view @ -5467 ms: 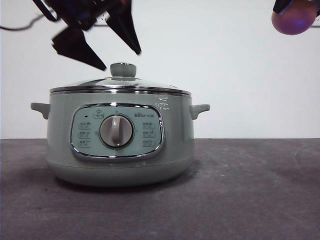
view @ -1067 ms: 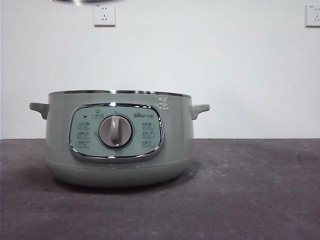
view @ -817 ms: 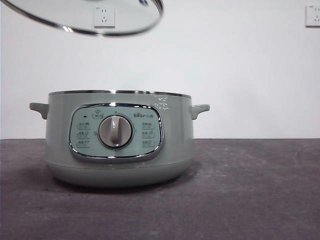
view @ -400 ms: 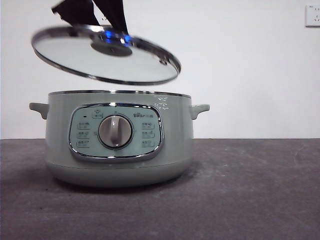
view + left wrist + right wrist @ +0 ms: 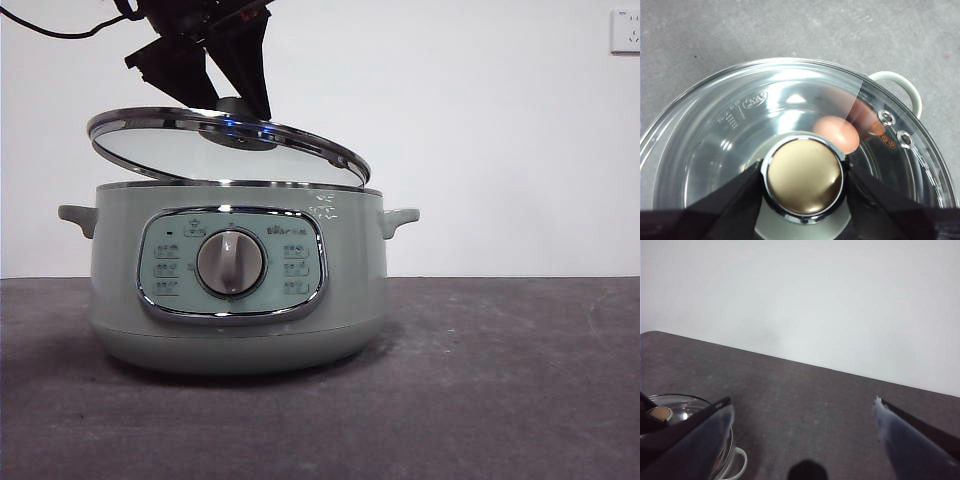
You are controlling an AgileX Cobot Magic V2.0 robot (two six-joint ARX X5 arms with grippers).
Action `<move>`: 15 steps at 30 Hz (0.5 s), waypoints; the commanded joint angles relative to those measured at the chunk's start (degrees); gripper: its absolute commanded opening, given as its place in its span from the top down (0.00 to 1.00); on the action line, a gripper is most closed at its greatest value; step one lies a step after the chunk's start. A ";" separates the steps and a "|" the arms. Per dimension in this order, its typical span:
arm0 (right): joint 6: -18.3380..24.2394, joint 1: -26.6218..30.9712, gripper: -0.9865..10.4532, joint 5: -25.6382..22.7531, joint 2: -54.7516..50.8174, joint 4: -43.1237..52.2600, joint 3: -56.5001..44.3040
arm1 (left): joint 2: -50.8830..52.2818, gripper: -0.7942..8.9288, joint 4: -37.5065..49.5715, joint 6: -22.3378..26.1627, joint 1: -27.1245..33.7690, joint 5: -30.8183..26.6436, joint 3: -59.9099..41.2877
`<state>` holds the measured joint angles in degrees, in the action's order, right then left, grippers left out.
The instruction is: Pick up the egg,open the lid,put the egg in the pot,close the lid
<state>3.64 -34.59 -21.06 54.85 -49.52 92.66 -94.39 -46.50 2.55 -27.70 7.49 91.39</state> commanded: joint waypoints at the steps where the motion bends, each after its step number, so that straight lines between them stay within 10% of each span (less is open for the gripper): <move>1: -0.26 0.02 0.50 -0.02 -0.11 0.50 -0.22 | 0.33 0.93 2.64 0.50 -0.11 0.46 0.59; 15: -0.26 0.02 0.50 0.09 -0.11 0.50 -0.22 | -2.14 0.93 2.14 0.04 -0.85 0.44 0.57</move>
<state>3.66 -34.59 -21.02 54.85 -49.50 92.66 -96.57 -45.36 2.48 -28.29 7.62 91.39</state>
